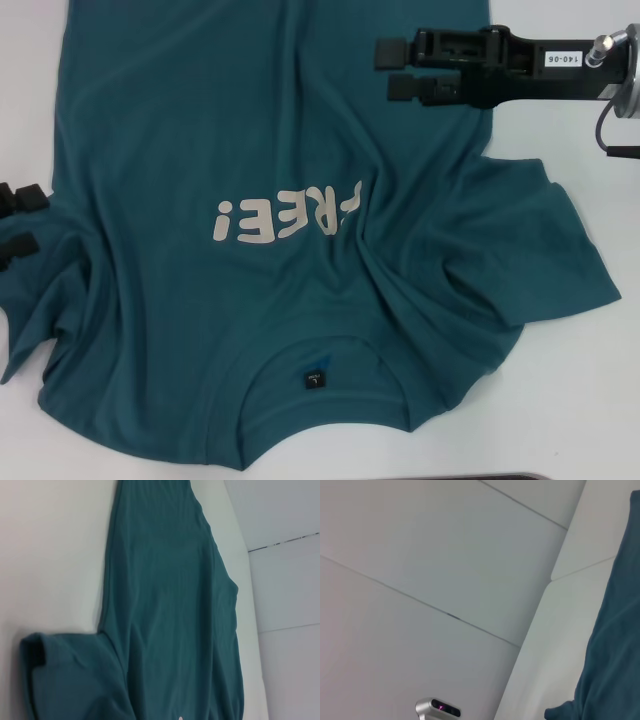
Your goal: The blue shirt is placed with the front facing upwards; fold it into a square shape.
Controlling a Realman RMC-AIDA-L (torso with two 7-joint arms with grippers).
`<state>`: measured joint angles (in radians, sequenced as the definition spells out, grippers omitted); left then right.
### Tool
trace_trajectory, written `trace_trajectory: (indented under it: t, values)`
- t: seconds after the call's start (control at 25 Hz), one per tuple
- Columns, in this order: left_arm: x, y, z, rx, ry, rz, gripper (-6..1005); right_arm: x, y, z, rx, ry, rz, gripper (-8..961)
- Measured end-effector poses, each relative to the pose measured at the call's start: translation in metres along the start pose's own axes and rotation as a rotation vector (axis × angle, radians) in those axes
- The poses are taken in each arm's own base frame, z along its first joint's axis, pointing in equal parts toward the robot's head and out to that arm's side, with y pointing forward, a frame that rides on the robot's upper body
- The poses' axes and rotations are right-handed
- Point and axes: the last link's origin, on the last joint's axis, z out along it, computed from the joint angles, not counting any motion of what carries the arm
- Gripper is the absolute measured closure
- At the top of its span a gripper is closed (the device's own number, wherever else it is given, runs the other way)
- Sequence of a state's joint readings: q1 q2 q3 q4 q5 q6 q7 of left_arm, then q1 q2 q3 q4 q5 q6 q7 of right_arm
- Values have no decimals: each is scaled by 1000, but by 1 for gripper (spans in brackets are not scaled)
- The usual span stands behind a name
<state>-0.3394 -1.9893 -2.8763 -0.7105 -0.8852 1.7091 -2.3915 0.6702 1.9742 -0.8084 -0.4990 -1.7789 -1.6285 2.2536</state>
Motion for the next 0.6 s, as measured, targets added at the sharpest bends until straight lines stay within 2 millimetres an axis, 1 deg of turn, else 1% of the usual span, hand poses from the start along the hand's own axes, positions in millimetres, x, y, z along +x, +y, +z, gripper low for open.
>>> trace_trajectory:
  t: [0.16, 0.32, 0.48, 0.6]
  values:
    - [0, 0, -2, 3, -3, 5, 144, 1, -4, -7, 20, -14, 16, 38]
    - [3, -2, -9, 34, 10, 17, 146, 1, -10, -14, 45, -38, 29, 39]
    - [4, -6, -19, 79, 27, 10, 147, 2, -13, -16, 61, -51, 39, 38]
    - [4, -8, -23, 103, 39, 3, 148, 3, -14, -17, 66, -54, 40, 38]
